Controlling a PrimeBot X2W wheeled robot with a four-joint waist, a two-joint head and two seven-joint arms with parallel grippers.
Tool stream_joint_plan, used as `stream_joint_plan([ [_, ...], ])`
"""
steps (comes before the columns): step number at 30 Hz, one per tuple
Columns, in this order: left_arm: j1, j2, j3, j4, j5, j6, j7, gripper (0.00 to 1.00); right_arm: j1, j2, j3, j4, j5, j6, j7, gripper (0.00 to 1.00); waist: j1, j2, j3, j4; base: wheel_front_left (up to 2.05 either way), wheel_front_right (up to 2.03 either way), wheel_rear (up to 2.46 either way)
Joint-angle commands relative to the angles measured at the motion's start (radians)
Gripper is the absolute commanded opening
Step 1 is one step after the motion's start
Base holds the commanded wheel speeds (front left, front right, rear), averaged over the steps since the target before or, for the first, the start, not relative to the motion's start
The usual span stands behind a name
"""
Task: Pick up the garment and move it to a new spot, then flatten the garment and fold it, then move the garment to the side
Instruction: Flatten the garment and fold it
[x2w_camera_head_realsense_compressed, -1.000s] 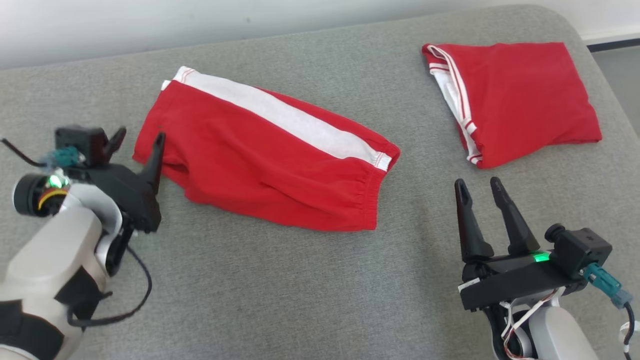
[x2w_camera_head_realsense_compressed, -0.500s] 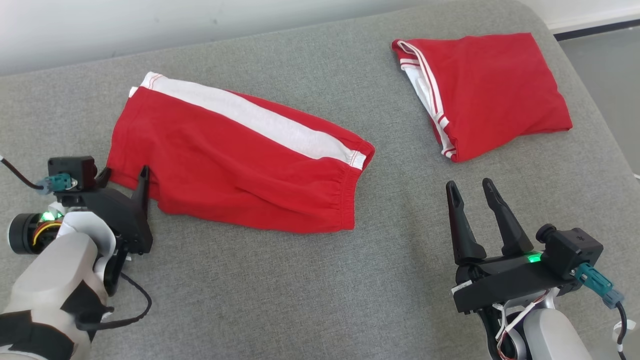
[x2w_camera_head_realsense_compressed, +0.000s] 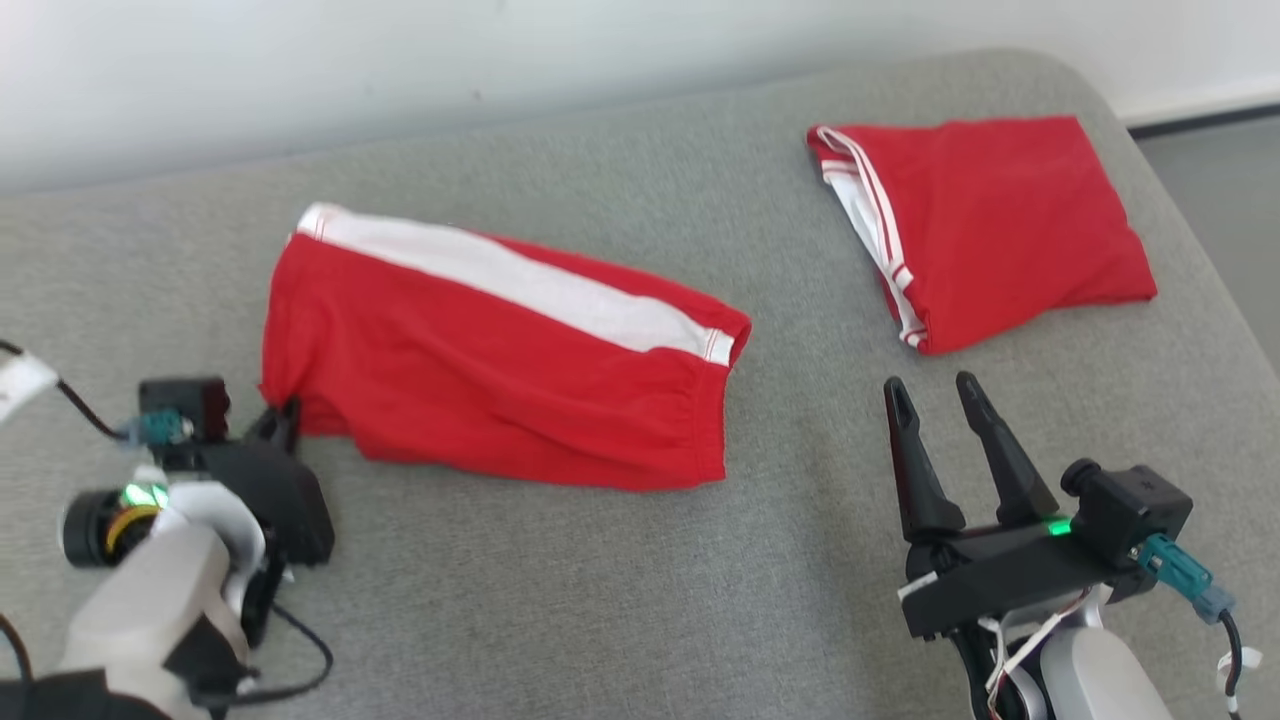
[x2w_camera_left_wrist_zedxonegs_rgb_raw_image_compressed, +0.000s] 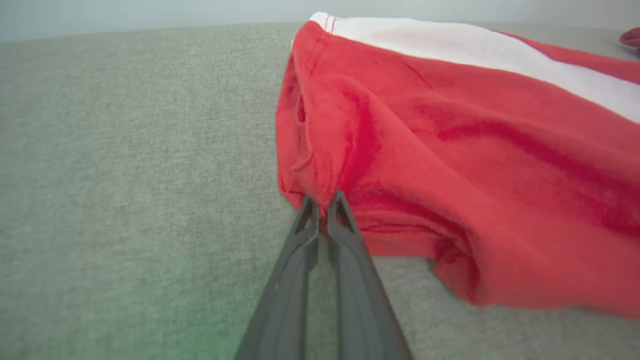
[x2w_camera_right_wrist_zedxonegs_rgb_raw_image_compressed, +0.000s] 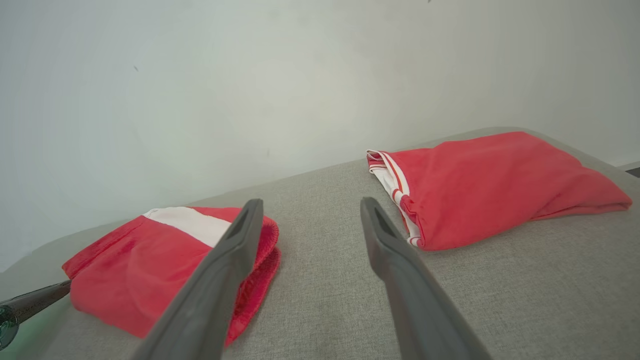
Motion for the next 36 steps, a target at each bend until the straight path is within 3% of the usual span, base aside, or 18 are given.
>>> stream_joint_plan([
  [1,0.038,-0.009,0.004,0.004,-0.012,-0.001,-0.012,0.0,0.025,0.001,-0.001,0.007,0.004,-0.003,-0.004,1.0,0.0,0.0,-0.049,0.029,0.0,0.0,0.0],
  [13,0.223,-0.01,0.052,-0.094,0.008,0.023,-0.034,0.0,0.111,-0.001,-0.058,0.016,-0.001,-0.003,0.023,1.0,0.0,0.0,-0.128,0.108,0.0,0.0,0.0],
  [25,0.371,-0.001,0.162,-0.288,0.058,0.104,-0.035,0.0,0.15,0.01,-0.103,0.002,-0.013,-0.003,0.048,1.0,0.0,0.0,-0.151,0.133,0.0,0.0,0.0],
  [26,0.373,0.003,0.174,-0.309,0.072,0.117,-0.035,0.32,0.153,0.01,-0.107,0.002,-0.015,-0.003,0.05,1.0,0.0,0.0,-0.153,0.137,0.0,0.0,0.0],
  [27,0.377,0.004,0.185,-0.334,0.085,0.129,-0.035,0.95,0.155,0.011,-0.111,0.004,-0.019,-0.003,0.051,1.0,0.0,0.0,-0.155,0.142,0.0,0.0,0.0],
  [28,0.384,0.009,0.206,-0.365,0.102,0.143,-0.035,1.0,0.155,0.011,-0.111,0.005,-0.021,-0.003,0.051,1.0,0.0,0.0,-0.157,0.146,0.0,0.0,0.0],
  [32,0.467,0.041,0.378,-0.599,0.255,0.233,-0.035,1.0,0.15,0.013,-0.104,0.026,-0.032,-0.003,0.06,1.0,0.0,0.0,-0.169,0.171,0.0,0.0,0.0],
  [36,0.572,0.049,0.486,-0.79,0.414,0.302,-0.035,1.0,0.131,0.014,-0.101,0.058,-0.043,-0.003,0.063,1.0,0.0,0.0,-0.177,0.2,0.0,0.0,0.0],
])
